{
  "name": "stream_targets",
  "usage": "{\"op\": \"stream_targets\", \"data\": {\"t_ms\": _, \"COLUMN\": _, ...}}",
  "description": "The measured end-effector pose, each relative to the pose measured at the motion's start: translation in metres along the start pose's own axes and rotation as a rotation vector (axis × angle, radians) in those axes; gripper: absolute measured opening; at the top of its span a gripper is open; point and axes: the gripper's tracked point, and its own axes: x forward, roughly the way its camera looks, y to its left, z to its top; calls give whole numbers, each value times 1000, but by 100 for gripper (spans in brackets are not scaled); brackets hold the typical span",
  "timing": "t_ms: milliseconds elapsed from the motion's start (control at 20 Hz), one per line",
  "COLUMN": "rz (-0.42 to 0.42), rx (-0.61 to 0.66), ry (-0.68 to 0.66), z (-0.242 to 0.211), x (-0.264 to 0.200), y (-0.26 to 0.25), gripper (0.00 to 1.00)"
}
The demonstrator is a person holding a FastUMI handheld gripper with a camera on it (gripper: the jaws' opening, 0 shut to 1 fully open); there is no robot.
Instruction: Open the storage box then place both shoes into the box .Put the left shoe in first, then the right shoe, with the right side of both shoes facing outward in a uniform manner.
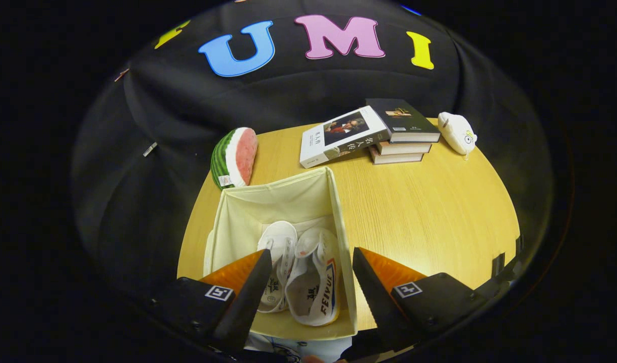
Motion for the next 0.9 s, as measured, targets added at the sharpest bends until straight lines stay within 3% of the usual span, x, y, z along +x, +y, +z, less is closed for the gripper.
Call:
{"op": "stream_targets", "data": {"t_ms": 150, "rz": 46, "rx": -11, "ry": -65, "z": 18, "x": -10, "y": -5, "gripper": 99}}
{"op": "stream_targets", "data": {"t_ms": 400, "rz": 55, "rx": -44, "ry": -226, "z": 58, "x": -31, "y": -46, "gripper": 99}}
{"op": "stream_targets", "data": {"t_ms": 900, "rz": -51, "rx": -180, "ry": -585, "z": 152, "x": -112, "y": -190, "gripper": 99}}
